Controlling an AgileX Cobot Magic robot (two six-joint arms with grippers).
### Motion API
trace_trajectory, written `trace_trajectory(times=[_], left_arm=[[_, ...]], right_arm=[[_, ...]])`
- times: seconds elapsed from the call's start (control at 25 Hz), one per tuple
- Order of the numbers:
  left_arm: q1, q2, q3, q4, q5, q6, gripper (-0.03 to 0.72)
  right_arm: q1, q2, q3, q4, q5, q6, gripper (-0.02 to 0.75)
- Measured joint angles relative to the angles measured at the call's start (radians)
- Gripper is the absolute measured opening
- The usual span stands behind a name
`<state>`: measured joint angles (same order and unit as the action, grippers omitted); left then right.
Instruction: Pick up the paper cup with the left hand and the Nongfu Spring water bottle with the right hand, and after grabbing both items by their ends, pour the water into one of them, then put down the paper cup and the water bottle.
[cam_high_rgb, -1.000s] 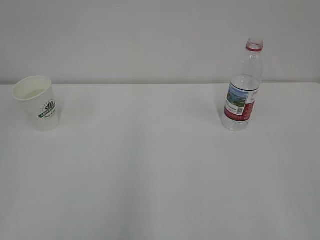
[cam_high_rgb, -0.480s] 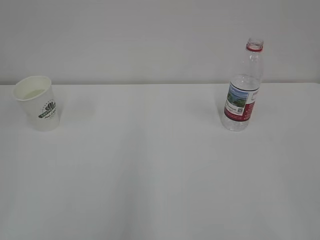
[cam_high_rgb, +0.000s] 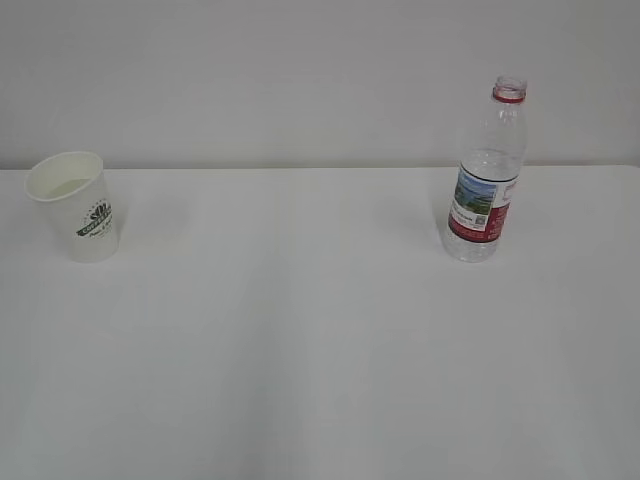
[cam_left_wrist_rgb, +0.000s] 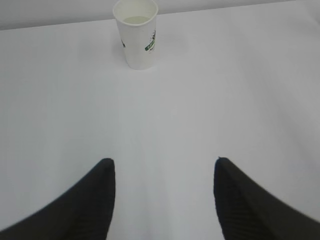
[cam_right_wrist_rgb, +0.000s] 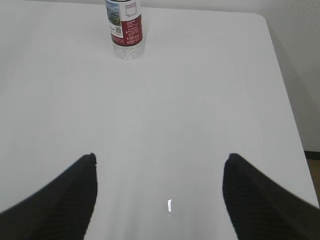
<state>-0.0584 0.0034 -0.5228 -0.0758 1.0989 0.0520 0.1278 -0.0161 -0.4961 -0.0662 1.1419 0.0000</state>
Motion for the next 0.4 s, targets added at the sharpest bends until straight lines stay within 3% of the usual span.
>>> trace_trajectory(times=[0.4], left_arm=[[0.0,0.0,0.0,0.0,0.0,0.0,0.453]], right_arm=[[0.0,0.0,0.0,0.0,0.0,0.0,0.588]])
